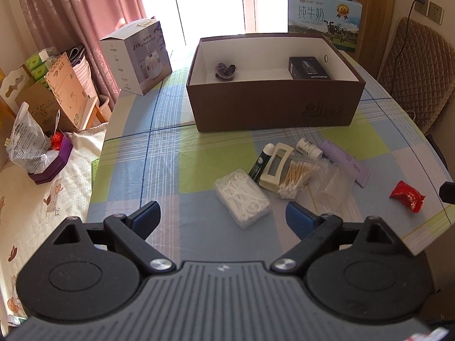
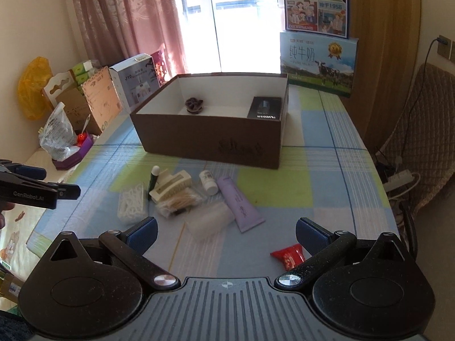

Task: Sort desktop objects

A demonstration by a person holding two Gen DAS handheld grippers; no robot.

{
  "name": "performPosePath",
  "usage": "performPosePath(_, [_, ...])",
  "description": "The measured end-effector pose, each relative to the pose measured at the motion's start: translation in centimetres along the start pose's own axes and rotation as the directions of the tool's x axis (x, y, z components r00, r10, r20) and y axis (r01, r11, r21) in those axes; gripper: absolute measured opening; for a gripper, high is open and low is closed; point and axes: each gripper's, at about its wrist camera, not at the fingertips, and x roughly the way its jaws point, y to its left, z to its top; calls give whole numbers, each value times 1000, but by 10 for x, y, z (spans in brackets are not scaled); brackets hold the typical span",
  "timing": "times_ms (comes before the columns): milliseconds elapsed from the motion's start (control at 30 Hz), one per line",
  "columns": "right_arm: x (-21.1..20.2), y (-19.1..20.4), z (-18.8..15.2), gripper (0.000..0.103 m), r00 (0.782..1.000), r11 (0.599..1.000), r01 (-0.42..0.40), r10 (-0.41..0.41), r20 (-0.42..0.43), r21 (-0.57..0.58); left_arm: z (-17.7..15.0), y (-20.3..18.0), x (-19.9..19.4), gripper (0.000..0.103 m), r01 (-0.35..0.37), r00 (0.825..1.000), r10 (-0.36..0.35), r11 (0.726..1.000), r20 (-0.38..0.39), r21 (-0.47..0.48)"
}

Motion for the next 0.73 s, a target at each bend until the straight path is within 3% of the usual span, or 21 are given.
performPosePath(733, [8,-4,-32,101,996,1000,14,-13,-86,10,-28,-5,8,93,13,997,-12,1000,-75,14])
